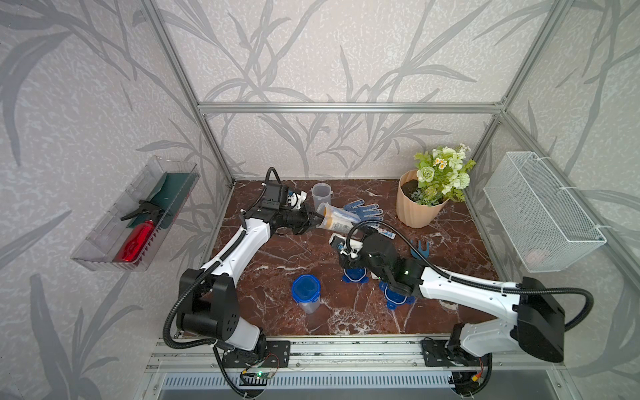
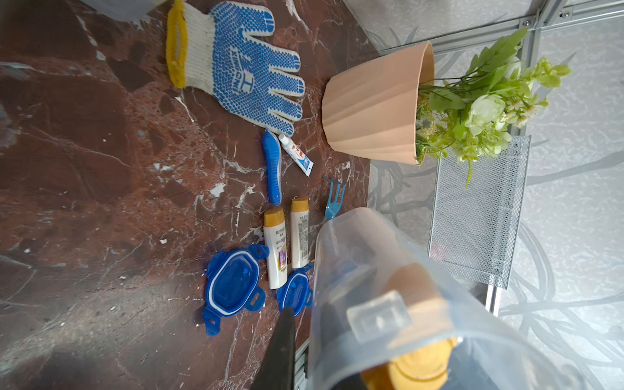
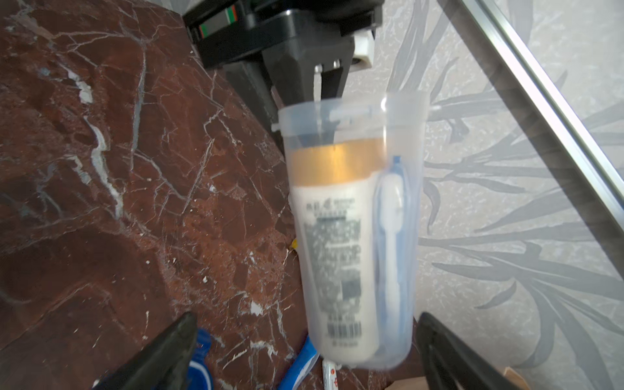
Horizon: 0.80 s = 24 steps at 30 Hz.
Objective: Take out toiletry kits
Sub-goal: 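Pour the toiletry kits out of the container.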
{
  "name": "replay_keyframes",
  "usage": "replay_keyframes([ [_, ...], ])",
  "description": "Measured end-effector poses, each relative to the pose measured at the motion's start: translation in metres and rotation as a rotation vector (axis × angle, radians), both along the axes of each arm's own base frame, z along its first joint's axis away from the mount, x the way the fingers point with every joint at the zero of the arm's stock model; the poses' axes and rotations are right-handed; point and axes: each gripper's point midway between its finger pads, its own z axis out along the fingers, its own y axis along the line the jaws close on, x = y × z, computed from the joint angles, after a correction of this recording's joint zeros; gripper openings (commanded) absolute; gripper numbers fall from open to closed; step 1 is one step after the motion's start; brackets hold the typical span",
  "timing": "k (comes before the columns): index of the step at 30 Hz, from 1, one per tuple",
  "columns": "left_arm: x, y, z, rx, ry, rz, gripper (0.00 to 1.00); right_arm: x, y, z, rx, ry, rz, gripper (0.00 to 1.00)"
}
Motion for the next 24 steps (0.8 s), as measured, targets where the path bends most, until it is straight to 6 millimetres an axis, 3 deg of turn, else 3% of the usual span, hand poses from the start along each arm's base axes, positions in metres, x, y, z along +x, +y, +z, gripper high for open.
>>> replay_keyframes([
  [6, -0.004, -0.008, -0.002, -0.039, 0.009, -0.022, 0.00, 0.035, 0.002, -0.001, 0.011, -0.035, -0.048, 0.97],
  [12, -0.003, -0.014, -0.004, -0.110, 0.030, -0.028, 0.00, 0.050, -0.005, -0.004, 0.038, -0.021, -0.061, 0.73],
  [18, 0.000, -0.018, -0.006, -0.145, 0.066, -0.025, 0.00, 0.049, -0.007, -0.015, 0.039, 0.023, -0.034, 0.43],
  [20, 0.001, -0.019, -0.009, -0.150, 0.079, -0.026, 0.14, 0.049, -0.007, -0.019, 0.036, 0.041, -0.028, 0.37],
  [22, 0.001, -0.019, -0.012, -0.146, 0.089, -0.027, 0.37, 0.048, -0.009, -0.025, 0.035, 0.073, -0.028, 0.33],
  [24, 0.001, -0.018, -0.015, -0.133, 0.082, -0.028, 0.49, 0.046, -0.012, -0.033, 0.026, 0.122, -0.029, 0.28],
])
